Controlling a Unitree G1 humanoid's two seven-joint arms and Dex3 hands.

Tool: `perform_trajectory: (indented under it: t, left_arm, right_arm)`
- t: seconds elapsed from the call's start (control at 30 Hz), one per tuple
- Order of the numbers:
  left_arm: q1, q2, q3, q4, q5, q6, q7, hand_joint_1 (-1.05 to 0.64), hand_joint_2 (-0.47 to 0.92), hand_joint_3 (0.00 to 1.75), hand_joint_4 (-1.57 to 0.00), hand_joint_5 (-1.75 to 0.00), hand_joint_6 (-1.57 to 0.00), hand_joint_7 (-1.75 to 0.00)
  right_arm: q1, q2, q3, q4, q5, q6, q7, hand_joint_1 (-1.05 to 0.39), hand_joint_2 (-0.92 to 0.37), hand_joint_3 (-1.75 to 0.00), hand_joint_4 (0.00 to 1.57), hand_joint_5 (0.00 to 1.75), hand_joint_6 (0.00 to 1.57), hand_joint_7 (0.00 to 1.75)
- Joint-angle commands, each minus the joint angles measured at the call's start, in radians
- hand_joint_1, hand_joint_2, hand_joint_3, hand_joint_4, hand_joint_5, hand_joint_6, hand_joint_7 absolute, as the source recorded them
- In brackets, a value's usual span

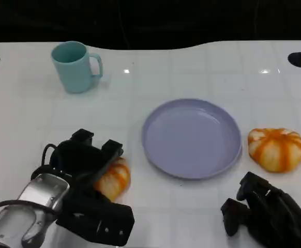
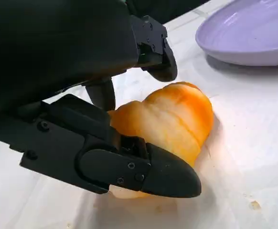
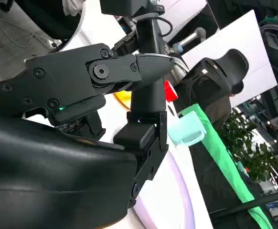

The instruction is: Grasp the bread from the table and place it into the plate.

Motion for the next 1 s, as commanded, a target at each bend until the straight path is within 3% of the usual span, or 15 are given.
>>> perform_trajectory:
  t: [0.03,0.33,0.47,0.53,0.57,0.6,0.63,0.67,0.7,0.73,0.77,0.83,0.9,1.0]
  left_arm:
    - [-0.029,0.003,-0.027,0.082,-0.026,0.013,-0.040,-1.05,0.90,0.02,0.00,-1.60,0.00,-1.01]
    - [-0.107,-0.034,-0.076,0.301,-0.083,-0.007,-0.018,-1.05,0.85,0.01,0.00,-1.59,0.00,-1.24]
    - [-0.128,-0.049,-0.104,0.398,-0.085,-0.025,0.062,-1.05,0.80,0.00,0.00,-1.66,0.00,-1.29]
    - [-0.135,-0.052,-0.110,0.449,-0.099,-0.060,0.125,-1.05,0.73,0.01,-0.19,-1.72,0.00,-1.35]
    - [-0.137,-0.052,-0.111,0.471,-0.107,-0.082,0.164,-1.05,0.71,0.01,-0.37,-1.72,0.00,-1.40]
    - [-0.138,-0.051,-0.110,0.492,-0.115,-0.106,0.206,-1.05,0.72,0.03,-0.68,-1.74,-0.04,-1.51]
    - [-0.140,-0.051,-0.110,0.510,-0.121,-0.126,0.240,-1.05,0.48,0.60,-0.92,-1.73,-0.18,-1.51]
    - [-0.143,-0.052,-0.111,0.529,-0.127,-0.145,0.269,-1.05,0.27,1.07,-1.06,-1.71,-0.31,-1.50]
    - [-0.147,-0.052,-0.113,0.545,-0.131,-0.158,0.290,-1.05,0.19,1.32,-1.15,-1.68,-0.44,-1.47]
    - [-0.152,-0.055,-0.114,0.562,-0.136,-0.171,0.308,-1.05,0.15,1.44,-1.19,-1.67,-0.52,-1.45]
    - [-0.158,-0.057,-0.118,0.580,-0.140,-0.182,0.319,-1.05,0.24,1.54,-1.21,-1.51,-0.81,-1.30]
    - [-0.168,-0.060,-0.127,0.614,-0.144,-0.208,0.356,-1.05,0.29,1.51,-1.32,-1.36,-1.20,-1.06]
    - [-0.173,-0.064,-0.133,0.644,-0.147,-0.229,0.403,-1.05,0.28,1.55,-1.39,-1.36,-1.31,-1.03]
    - [-0.179,-0.072,-0.139,0.686,-0.149,-0.262,0.495,-1.05,0.33,1.72,-1.46,-1.56,-1.38,-1.27]
  right_arm:
    - [0.005,-0.007,-0.002,-0.010,0.005,0.000,0.001,-0.57,-0.92,-0.24,0.76,1.74,0.66,1.49]
    - [0.008,-0.007,-0.004,-0.019,0.010,0.014,-0.007,-0.57,-0.92,-0.21,0.77,1.73,0.67,1.49]
    - [0.011,-0.006,-0.003,-0.024,0.004,0.008,-0.010,-0.57,-0.92,-0.21,0.77,1.72,0.67,1.48]
    - [0.013,-0.006,-0.002,-0.028,0.004,0.009,-0.012,-0.57,-0.92,-0.21,0.77,1.72,0.67,1.47]
    - [0.013,-0.006,-0.001,-0.028,0.002,0.005,-0.011,-0.57,-0.92,-0.21,0.77,1.72,0.67,1.47]
    - [0.013,-0.006,-0.001,-0.027,0.002,0.002,-0.010,-0.57,-0.92,-0.21,0.77,1.72,0.67,1.47]
    - [0.013,-0.006,-0.001,-0.026,0.001,-0.001,-0.010,-0.57,-0.92,-0.22,0.77,1.72,0.67,1.48]
    - [0.014,-0.006,-0.001,-0.027,0.001,0.000,-0.010,-0.57,-0.92,-0.22,0.77,1.72,0.67,1.48]
    - [0.014,-0.006,-0.001,-0.027,0.001,0.001,-0.010,-0.57,-0.92,-0.22,0.77,1.72,0.67,1.48]
    - [0.013,-0.005,-0.002,-0.027,0.003,0.003,-0.010,-0.57,-0.92,-0.22,0.77,1.73,0.67,1.48]
    - [0.013,-0.005,-0.003,-0.026,0.006,0.007,-0.009,-0.57,-0.92,-0.22,0.77,1.73,0.67,1.49]
    - [0.013,-0.005,-0.002,-0.029,0.006,0.011,-0.010,-0.57,-0.92,-0.22,0.77,1.74,0.67,1.49]
    - [0.015,-0.005,-0.003,-0.032,0.008,0.016,-0.011,-0.57,-0.92,-0.22,0.77,1.74,0.67,1.49]
    - [0.014,-0.006,-0.006,-0.033,0.015,0.028,-0.009,-0.57,-0.92,-0.21,0.77,1.74,0.67,1.49]
